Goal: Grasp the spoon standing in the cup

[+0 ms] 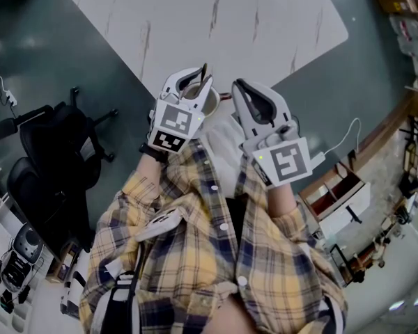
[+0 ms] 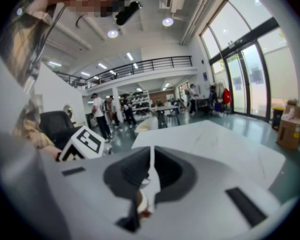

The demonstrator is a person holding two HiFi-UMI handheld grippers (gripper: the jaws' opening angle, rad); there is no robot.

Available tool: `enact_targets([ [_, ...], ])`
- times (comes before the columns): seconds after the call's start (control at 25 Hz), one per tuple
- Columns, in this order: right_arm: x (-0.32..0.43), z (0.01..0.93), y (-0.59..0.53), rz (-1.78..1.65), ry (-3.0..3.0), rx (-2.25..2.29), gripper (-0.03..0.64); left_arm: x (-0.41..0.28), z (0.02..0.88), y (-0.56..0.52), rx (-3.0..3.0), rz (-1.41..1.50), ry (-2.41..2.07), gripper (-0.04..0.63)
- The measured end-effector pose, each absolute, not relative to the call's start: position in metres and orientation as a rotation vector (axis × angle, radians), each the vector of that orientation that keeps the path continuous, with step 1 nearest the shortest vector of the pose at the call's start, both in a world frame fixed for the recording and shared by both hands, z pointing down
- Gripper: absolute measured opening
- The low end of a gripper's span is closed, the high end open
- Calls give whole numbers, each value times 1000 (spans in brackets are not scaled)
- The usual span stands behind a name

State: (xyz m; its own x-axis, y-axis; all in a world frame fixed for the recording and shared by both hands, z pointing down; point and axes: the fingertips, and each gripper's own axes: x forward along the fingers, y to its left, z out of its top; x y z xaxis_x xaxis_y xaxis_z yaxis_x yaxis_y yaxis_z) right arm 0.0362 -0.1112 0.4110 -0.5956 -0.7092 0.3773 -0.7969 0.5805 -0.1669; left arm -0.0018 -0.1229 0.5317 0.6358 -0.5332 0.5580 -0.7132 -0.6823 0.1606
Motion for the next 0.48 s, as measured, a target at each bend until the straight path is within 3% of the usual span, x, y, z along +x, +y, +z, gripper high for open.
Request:
enact_targets([
  [0.48, 31, 410, -111, 452, -2575, 1217, 40, -3, 527, -124, 2496, 644, -992, 34],
])
